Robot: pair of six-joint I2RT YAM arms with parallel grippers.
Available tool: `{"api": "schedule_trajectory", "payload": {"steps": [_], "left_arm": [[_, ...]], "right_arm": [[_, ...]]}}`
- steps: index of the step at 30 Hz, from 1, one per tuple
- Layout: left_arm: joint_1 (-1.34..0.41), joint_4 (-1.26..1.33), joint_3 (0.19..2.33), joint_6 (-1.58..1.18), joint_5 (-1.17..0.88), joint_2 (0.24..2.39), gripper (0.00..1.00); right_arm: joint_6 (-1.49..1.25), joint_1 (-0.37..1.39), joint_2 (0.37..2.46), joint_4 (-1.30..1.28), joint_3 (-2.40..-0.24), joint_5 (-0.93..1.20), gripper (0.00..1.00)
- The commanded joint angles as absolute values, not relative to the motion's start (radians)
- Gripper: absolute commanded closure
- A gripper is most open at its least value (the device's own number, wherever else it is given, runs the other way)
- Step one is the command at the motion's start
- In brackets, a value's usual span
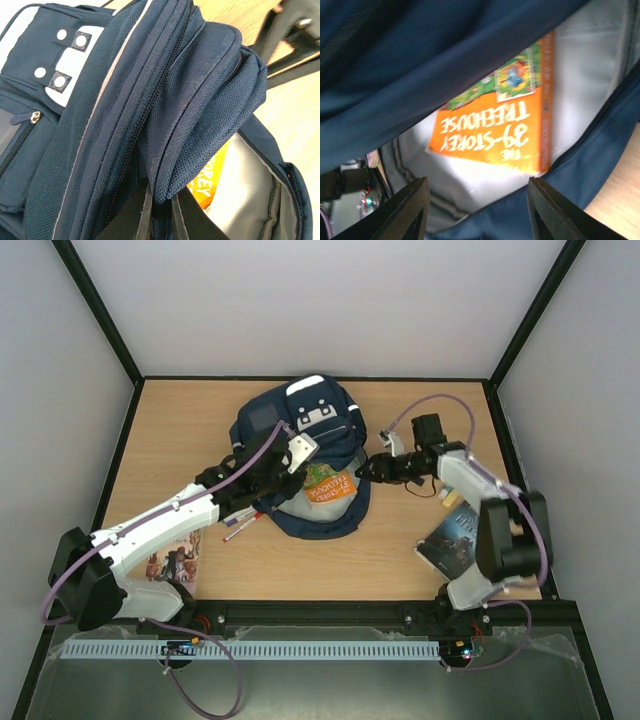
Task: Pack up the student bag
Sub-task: Place the book in the student bag.
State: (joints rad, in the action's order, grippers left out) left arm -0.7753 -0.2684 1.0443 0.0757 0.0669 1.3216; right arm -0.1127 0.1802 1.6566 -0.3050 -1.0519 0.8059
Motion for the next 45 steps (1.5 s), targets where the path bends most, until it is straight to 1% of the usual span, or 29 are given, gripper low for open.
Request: {"api": "schedule_trajectory", "payload": {"steps": [1,3,6,10,12,16,20,22,24,25,33,38,41,45], "left_arm": [[-0.812,-0.111,1.054,0.112,-0.011,1.283,0.98],[-0.845,-0.096,1.041,0.136,-0.020,1.275,0.98],[-0.900,-0.105,1.044,0.166,-0.021,1.283,0.98],[-0.992,-0.121,1.068,0.198,0.006,1.274,0.98],[-1.000,-0.122,1.064,0.199,0.034,1.253,0.98],[-0.991,-0.134,1.021,0.221,0.134,1.217,0.98],[-0.976,-0.169,1.003,0.210,0.193,1.194,0.98],[-0.964,-0.167,0.986,0.193,0.209,1.176,0.98],[-0.950,-0.155,0.969,0.172,0.200,1.157,0.98],[-0.943,-0.149,0.961,0.160,0.192,1.151,0.98],[-0.876,-0.130,0.944,0.093,0.167,1.169,0.98],[-0.855,-0.108,0.944,0.074,0.135,1.169,0.98],[-0.854,-0.111,0.955,0.074,0.127,1.172,0.98],[-0.853,-0.117,0.961,0.073,0.118,1.175,0.98]], "right_arm": [[0.084,0.234,1.408,-0.372,-0.925,0.657,0.46],[0.158,0.289,1.267,-0.375,-0.857,0.625,0.48],[0.283,0.341,1.152,-0.422,-0.786,0.621,0.51],[0.510,0.362,1.071,-0.558,-0.758,0.609,0.56],[0.603,0.366,1.029,-0.591,-0.743,0.555,0.61],[0.770,0.397,0.985,-0.592,-0.714,0.413,0.65],[0.877,0.460,1.007,-0.568,-0.707,0.299,0.66],[0.910,0.501,1.027,-0.551,-0.708,0.250,0.65],[0.927,0.548,1.045,-0.531,-0.708,0.213,0.58],[0.931,0.575,1.055,-0.516,-0.705,0.192,0.57],[0.891,0.705,1.153,-0.341,-0.673,0.054,0.55],[0.842,0.756,1.242,-0.231,-0.681,-0.030,0.55],[0.821,0.767,1.276,-0.174,-0.686,-0.067,0.51],[0.795,0.769,1.315,-0.107,-0.691,-0.097,0.49]]}}
